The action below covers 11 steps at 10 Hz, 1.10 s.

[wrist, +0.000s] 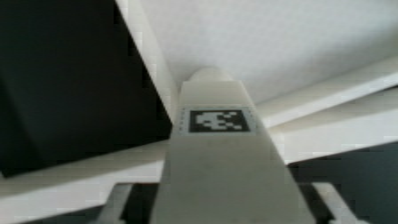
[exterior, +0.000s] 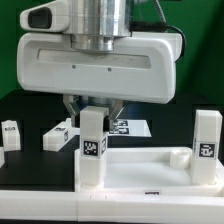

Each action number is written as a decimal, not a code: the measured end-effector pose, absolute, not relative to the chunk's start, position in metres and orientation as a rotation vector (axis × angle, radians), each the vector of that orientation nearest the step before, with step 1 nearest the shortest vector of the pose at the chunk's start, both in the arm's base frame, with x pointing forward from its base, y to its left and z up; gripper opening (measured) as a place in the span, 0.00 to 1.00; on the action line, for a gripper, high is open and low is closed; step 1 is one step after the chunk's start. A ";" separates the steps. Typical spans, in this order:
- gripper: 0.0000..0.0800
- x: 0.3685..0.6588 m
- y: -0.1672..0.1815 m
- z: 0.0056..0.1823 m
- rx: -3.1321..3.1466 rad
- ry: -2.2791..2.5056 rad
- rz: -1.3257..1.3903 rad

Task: Assemble desk

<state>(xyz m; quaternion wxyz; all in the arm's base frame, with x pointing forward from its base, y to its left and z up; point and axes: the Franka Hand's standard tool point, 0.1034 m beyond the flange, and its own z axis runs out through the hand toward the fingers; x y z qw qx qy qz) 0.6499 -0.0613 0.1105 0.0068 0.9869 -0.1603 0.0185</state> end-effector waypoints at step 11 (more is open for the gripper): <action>0.36 0.649 -0.061 0.108 2.470 -2.007 0.043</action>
Offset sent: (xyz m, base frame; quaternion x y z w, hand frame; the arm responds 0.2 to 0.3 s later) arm -0.0109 0.0006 -0.0092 0.0025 -0.0094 0.2897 0.9571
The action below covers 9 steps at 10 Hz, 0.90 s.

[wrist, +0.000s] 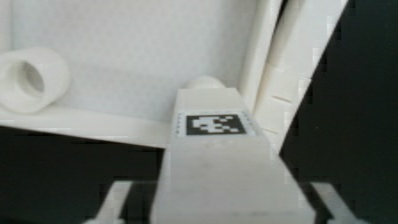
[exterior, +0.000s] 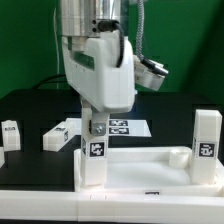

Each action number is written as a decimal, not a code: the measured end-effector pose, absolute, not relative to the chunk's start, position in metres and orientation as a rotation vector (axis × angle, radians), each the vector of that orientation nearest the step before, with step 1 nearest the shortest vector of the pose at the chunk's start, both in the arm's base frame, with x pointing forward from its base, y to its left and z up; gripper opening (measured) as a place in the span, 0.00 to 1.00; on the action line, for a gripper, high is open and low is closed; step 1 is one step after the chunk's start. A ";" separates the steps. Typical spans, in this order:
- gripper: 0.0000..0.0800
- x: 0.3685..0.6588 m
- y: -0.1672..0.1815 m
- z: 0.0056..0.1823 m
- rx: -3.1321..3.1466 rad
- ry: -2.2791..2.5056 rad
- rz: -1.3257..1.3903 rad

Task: Assemble desk

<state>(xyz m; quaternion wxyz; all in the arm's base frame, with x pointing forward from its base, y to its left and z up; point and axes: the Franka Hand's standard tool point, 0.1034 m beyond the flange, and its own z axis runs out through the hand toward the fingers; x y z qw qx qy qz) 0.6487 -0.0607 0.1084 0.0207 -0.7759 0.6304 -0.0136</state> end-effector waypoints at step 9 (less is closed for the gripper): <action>0.81 0.646 -0.054 0.107 -2.690 1.554 -0.022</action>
Offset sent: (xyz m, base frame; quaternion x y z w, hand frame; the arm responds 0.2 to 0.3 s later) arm 0.0000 0.0000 0.0000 0.0000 0.0000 0.0000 1.0000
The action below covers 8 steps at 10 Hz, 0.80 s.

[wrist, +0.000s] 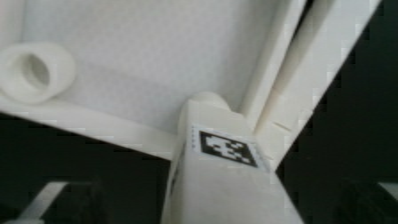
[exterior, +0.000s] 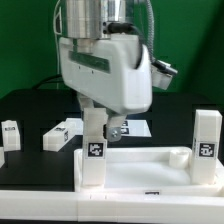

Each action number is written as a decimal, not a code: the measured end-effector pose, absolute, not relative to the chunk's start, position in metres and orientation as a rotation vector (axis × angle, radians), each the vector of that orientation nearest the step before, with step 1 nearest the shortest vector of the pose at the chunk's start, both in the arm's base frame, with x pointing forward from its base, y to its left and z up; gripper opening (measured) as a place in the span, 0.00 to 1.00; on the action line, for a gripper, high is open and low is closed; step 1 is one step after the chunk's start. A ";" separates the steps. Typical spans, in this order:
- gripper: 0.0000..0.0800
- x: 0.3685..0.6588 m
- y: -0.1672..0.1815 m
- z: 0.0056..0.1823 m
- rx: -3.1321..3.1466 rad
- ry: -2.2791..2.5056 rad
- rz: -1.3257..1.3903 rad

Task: Assemble desk

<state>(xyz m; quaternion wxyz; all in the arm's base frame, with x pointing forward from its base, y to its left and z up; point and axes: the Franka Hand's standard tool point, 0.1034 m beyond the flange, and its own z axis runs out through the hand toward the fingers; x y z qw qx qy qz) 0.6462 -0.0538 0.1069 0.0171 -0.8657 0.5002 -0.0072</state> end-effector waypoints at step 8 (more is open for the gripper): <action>0.81 0.648 -0.056 0.106 -3.093 0.546 -0.060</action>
Offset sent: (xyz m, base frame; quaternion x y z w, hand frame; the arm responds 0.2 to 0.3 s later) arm 0.0000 0.0000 0.0000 0.0000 0.0000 -0.1296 0.9916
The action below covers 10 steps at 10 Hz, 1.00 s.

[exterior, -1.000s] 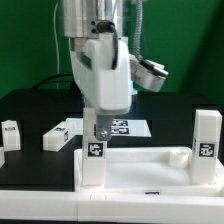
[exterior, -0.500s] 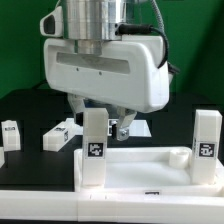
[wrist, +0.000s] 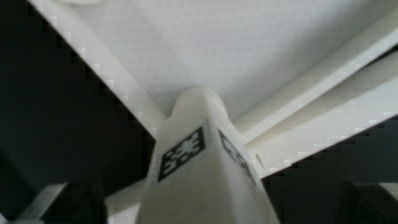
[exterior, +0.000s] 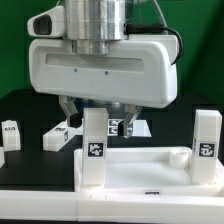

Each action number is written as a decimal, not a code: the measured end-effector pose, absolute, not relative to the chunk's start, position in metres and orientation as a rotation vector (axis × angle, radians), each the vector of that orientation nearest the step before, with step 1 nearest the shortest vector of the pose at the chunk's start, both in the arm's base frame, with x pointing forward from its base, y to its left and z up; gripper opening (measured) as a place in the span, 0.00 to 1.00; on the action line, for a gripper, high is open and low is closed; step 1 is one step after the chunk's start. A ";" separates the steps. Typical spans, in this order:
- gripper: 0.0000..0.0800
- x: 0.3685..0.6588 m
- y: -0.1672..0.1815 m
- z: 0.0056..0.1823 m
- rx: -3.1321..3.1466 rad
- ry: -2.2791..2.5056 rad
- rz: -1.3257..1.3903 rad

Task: Assemble desk

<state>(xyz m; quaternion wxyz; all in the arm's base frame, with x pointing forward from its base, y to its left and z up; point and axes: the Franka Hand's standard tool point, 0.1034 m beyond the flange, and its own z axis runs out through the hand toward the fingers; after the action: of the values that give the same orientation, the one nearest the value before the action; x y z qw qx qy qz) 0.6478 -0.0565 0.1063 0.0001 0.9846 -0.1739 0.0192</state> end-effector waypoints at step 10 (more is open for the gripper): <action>0.36 0.648 -0.059 0.107 3.113 0.194 0.059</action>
Offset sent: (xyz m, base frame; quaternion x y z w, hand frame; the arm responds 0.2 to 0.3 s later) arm 0.0009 0.0041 0.0016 0.0175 0.0041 -0.1717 0.9850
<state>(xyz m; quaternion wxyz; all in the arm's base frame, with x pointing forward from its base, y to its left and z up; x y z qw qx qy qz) 0.6482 -0.0588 0.1070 0.0110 0.9978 0.0621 0.0191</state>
